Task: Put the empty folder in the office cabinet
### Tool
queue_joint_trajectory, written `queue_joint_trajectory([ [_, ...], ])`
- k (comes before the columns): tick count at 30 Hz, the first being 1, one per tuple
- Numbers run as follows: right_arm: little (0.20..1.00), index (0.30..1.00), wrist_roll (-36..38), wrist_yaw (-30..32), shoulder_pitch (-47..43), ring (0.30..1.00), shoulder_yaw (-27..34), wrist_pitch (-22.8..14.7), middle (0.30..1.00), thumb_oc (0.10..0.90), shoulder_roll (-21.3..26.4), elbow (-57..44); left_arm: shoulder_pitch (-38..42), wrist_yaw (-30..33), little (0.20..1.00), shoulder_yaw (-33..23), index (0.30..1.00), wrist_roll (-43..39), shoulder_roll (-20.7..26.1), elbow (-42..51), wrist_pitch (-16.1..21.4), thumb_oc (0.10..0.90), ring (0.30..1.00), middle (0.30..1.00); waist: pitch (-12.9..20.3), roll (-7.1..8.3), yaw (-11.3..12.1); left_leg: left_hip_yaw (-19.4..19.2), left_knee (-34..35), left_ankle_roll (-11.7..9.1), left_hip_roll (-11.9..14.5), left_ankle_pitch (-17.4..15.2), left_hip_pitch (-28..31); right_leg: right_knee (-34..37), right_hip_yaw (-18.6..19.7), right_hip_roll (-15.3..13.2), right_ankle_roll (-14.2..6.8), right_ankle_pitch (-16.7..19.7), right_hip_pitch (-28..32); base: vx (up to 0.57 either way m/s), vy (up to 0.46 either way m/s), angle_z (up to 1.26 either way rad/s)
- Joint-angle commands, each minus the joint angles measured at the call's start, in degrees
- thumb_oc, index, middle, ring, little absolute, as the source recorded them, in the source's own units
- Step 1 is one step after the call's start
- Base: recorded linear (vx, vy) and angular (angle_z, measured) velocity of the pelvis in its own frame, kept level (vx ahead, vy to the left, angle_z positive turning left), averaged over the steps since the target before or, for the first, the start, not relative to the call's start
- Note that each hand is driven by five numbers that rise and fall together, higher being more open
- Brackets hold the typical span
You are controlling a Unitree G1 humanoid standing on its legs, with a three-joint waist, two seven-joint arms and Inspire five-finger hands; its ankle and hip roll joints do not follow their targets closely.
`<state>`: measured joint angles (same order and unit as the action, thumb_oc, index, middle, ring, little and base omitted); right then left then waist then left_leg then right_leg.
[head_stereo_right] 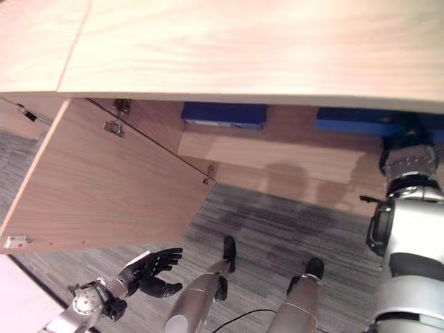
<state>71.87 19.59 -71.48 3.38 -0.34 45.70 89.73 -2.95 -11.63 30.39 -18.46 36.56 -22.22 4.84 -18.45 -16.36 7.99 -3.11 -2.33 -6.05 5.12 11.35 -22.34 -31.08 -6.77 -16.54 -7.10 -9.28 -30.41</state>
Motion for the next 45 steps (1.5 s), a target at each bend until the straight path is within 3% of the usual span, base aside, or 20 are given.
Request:
queue_joint_trajectory([
  [1,0.900,0.900,-2.7,3.8,1.1,0.900,1.9,0.2,0.900,0.800,2.9,0.6,1.4,2.8,0.900,0.0,0.900,3.8,0.5,-2.5,0.7,0.800,0.900,0.900,2.1,0.64,0.9,-1.1,-5.2,-3.9,3.3,-12.7,4.7,10.2,1.5,1.5,-3.8,-1.0,7.1,-0.03,0.007,0.05],
  [11,0.900,0.900,-4.7,8.5,6.5,0.900,5.5,-0.6,0.900,0.800,-3.1,-0.1,1.9,5.7,0.900,1.0,0.900,3.8,-7.3,-7.3,-0.1,0.800,0.900,0.900,5.2,3.19,1.4,-0.4,0.9,-4.2,3.5,-10.8,12.0,19.3,-1.5,1.9,-3.9,1.9,17.4,0.01,0.004,0.02],
  [15,0.900,0.900,-4.4,9.4,7.8,0.900,6.3,-1.1,0.900,0.800,-4.8,-0.4,2.1,6.8,0.900,0.7,0.900,3.7,-8.9,-8.9,-0.5,0.800,0.900,0.900,5.9,3.60,1.5,-0.3,4.0,-4.3,3.3,-9.4,13.9,22.3,-2.2,2.2,-3.9,2.9,19.5,-0.01,0.020,0.08],
  [23,0.900,0.900,-5.9,7.9,10.8,0.900,5.6,-0.2,0.900,0.800,-9.2,-3.5,0.9,5.9,0.900,-0.8,0.900,1.7,-8.4,-2.3,-2.3,0.800,0.900,0.900,6.6,3.97,2.4,-0.3,6.2,-4.0,3.6,-8.5,16.2,23.9,-2.3,2.5,-4.0,3.6,21.9,-0.01,0.016,-0.02],
  [26,0.900,0.900,-6.8,4.9,14.9,0.900,3.7,-2.8,0.900,0.800,-15.6,-10.7,1.7,6.5,0.900,-2.5,0.900,0.8,-10.2,-3.6,-2.1,0.800,0.900,0.900,6.2,4.97,1.9,-0.6,6.2,-3.9,3.8,-8.4,16.6,24.3,-1.9,2.9,-3.9,4.0,22.2,-0.02,-0.009,-0.06],
  [28,0.900,0.900,-7.2,2.6,21.1,0.900,2.8,-7.4,0.900,0.800,-22.5,-20.8,2.5,7.0,0.900,-3.6,0.900,0.6,-11.9,-4.2,-1.9,0.800,0.900,0.900,5.4,5.45,0.7,-1.1,6.3,-3.9,4.0,-8.3,16.8,24.5,-1.4,3.3,-3.9,4.2,22.2,-0.01,-0.008,-0.15],
  [29,0.900,0.900,-7.6,3.4,22.5,0.900,2.8,-7.8,0.900,0.800,-23.5,-22.4,2.1,7.0,0.900,-3.8,0.900,0.6,-11.8,-4.4,-1.8,0.800,0.900,0.900,5.7,5.67,0.5,-1.2,6.4,-3.9,4.0,-8.3,17.0,24.4,-1.3,3.3,-3.9,4.2,22.3,0.00,-0.006,-0.22],
  [30,0.900,0.900,-9.3,2.3,28.1,0.900,1.4,-10.5,0.900,0.800,-27.1,-30.7,2.0,7.4,0.900,-4.7,0.900,0.7,-13.0,-5.0,-1.8,0.800,0.900,0.900,5.3,6.10,-0.4,-1.5,6.3,-3.8,4.1,-8.4,17.2,24.5,-1.0,3.5,-3.8,4.3,22.2,0.03,0.008,-0.14],
  [31,0.524,0.524,-14.0,0.0,40.4,0.524,-1.1,-14.0,0.524,0.549,-30.8,-45.3,0.9,8.0,0.900,-6.3,0.900,2.1,-14.2,-6.8,-1.4,0.800,0.900,0.900,5.3,6.84,-2.4,-1.8,6.3,-3.7,4.4,-8.6,17.7,24.7,-0.6,3.8,-3.8,4.7,22.3,0.03,0.008,-0.04],
  [32,0.524,0.524,-14.3,0.3,41.3,0.524,-1.3,-14.0,0.524,0.549,-31.1,-46.1,0.5,8.0,0.900,-6.3,0.900,2.2,-14.2,-6.9,-1.3,0.800,0.900,0.900,5.6,6.85,-2.5,-1.8,6.3,-3.7,4.4,-8.6,17.8,24.8,-0.6,3.8,-3.8,4.7,22.4,0.04,0.009,0.03],
  [33,0.300,0.300,-15.7,-1.1,45.2,0.300,-2.5,-14.6,0.300,0.400,-31.8,-51.3,0.2,8.0,0.900,-6.6,0.900,2.8,-14.6,-7.7,-1.2,0.800,0.900,0.900,5.6,7.15,-3.2,-1.9,6.4,-3.7,4.4,-8.6,18.1,24.8,-0.5,3.8,-3.8,4.8,22.5,0.00,0.000,0.00],
  [34,0.300,0.300,-16.5,-2.3,49.2,0.300,-3.3,-15.3,0.300,0.400,-32.7,-55.6,-0.1,8.0,0.900,-7.0,0.900,3.9,-15.0,-8.4,-1.0,0.800,0.900,0.900,5.7,7.50,-3.9,-2.1,6.4,-3.7,4.5,-8.7,18.4,25.0,-0.5,3.9,-3.7,4.9,22.7,0.06,-0.005,-0.11],
  [35,0.300,0.300,-21.9,-5.2,56.2,0.300,-4.9,-15.3,0.300,0.400,-31.4,-64.1,-0.5,7.9,0.900,-8.0,0.900,6.5,-15.5,-10.2,-0.7,0.800,0.900,0.900,5.9,8.23,-5.3,-2.5,6.5,-3.7,4.7,-8.8,19.0,25.1,-0.4,4.0,-3.7,5.2,22.9,0.06,-0.004,-0.10],
  [36,0.300,0.300,-22.0,-5.1,56.6,0.300,-5.0,-15.2,0.300,0.400,-31.4,-64.5,-0.6,7.9,0.900,-8.0,0.900,6.6,-15.6,-10.3,-0.6,0.800,0.900,0.900,6.0,8.18,-5.3,-2.5,6.5,-3.7,4.7,-8.8,19.1,25.1,-0.4,3.9,-3.8,5.1,23.0,0.05,-0.007,-0.09],
  [40,0.300,0.300,-35.0,-9.2,63.6,0.300,-7.1,-14.2,0.300,0.400,-25.6,-72.2,-2.0,6.6,0.900,-9.2,0.900,8.0,-16.0,-11.9,0.7,0.800,0.900,0.900,6.8,9.20,-6.8,-3.2,6.7,-3.8,5.1,-9.0,20.0,25.5,-0.4,4.0,-3.9,5.4,23.6,0.04,-0.014,-0.15],
  [45,0.300,0.300,-50.8,-9.2,64.8,0.300,-8.1,-13.1,0.300,0.400,-19.3,-73.5,-0.4,6.6,0.900,-10.0,0.900,14.0,-20.2,-26.0,2.0,0.800,0.900,0.900,7.6,10.13,-7.3,-3.7,6.9,-4.0,5.5,-9.1,20.8,26.6,-0.5,4.3,-4.0,5.8,24.4,0.03,-0.025,-0.13],
])
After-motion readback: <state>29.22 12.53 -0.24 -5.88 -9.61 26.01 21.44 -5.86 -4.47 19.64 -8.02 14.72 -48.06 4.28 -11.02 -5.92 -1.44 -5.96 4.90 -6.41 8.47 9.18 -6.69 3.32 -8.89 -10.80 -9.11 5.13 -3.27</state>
